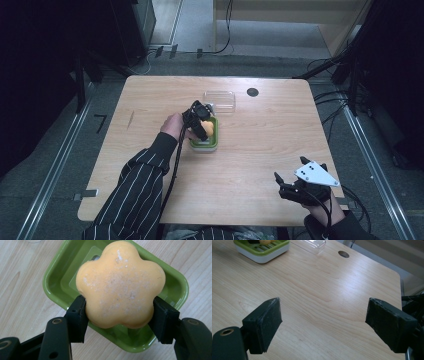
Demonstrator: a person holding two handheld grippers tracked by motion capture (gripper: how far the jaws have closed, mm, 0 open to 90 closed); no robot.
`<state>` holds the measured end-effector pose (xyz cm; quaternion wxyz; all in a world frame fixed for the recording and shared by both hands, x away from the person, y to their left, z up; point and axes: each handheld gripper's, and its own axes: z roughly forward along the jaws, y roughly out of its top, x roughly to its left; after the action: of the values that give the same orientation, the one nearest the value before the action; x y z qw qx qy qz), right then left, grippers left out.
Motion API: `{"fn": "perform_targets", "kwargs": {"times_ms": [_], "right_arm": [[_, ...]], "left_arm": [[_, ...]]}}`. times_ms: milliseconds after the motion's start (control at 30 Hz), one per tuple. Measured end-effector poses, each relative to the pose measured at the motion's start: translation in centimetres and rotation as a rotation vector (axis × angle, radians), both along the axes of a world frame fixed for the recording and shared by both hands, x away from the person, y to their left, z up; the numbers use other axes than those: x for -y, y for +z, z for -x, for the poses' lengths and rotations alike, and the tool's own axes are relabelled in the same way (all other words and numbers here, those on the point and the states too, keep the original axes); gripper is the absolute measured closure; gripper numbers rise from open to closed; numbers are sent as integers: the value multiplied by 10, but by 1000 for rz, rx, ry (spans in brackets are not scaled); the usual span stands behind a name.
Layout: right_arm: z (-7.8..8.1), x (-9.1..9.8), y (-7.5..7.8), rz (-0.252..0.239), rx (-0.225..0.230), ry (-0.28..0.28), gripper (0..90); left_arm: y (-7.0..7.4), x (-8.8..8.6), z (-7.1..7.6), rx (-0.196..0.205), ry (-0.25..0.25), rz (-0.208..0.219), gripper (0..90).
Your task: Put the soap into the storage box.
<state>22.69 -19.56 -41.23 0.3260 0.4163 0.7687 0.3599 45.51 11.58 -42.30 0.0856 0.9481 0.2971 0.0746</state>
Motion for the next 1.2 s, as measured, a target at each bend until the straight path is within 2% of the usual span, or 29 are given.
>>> {"fn": "perform_targets", "kwargs": {"times_ms": [400,600,833,1200], "right_arm": [[0,0,0,-1,0,-2,137],[0,0,0,-1,1,-1,137],[0,0,0,-1,0,-1,137],[0,0,0,-1,1,-1,137]], "left_arm": [[-7,3,0,13,3,-20,396],[-10,5,-1,3,-5,-38,396],[-13,7,-1,26,-5,-38,396],[-19,8,-1,15,-17,-67,393]]}}
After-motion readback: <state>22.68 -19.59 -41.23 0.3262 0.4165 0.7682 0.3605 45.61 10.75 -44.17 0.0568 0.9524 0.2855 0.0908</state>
